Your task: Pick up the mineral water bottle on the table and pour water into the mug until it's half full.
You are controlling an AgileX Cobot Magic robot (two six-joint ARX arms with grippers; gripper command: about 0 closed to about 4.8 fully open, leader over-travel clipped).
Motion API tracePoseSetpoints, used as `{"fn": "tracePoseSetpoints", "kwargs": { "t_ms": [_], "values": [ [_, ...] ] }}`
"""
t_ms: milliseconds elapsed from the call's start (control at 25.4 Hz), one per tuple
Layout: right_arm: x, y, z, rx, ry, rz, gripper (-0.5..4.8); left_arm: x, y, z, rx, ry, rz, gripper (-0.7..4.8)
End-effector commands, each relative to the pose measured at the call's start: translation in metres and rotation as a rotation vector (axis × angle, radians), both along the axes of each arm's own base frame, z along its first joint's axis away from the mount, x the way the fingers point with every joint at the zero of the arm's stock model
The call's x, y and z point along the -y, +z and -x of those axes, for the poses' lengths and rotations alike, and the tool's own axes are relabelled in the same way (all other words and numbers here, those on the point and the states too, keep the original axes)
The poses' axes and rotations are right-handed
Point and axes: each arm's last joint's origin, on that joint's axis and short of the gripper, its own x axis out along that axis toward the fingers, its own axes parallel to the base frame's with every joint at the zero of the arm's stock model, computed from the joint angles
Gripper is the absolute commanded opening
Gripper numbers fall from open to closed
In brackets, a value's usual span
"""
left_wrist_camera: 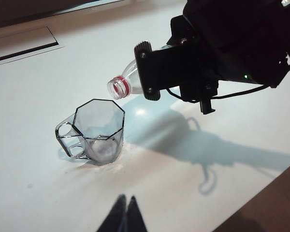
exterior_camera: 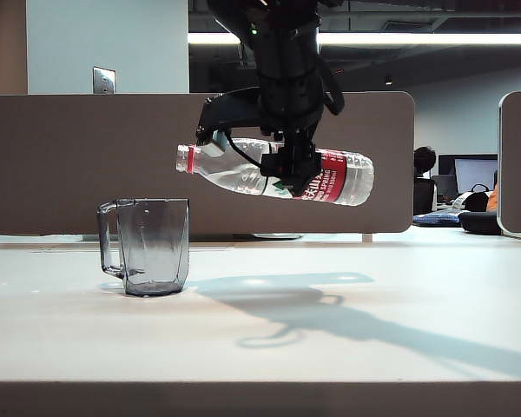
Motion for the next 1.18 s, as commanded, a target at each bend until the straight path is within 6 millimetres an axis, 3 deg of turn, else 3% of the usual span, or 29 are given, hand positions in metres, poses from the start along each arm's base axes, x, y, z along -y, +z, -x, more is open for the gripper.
{"fn": "tracePoseSetpoints", "kwargs": {
  "t_ms": [39, 1182],
  "values": [
    [0.0, 0.008, 0.001, 0.043, -0.027, -0.001, 3.01, 0.0, 0.002, 0.001, 0.013, 0.002, 0.002, -0.05],
    [-0.006, 0.007, 0.011, 0.043, -0.03, 0.104, 3.01, 0.002, 0.002, 0.006, 0.019, -0.033, -0.001, -0.05]
  ]
}}
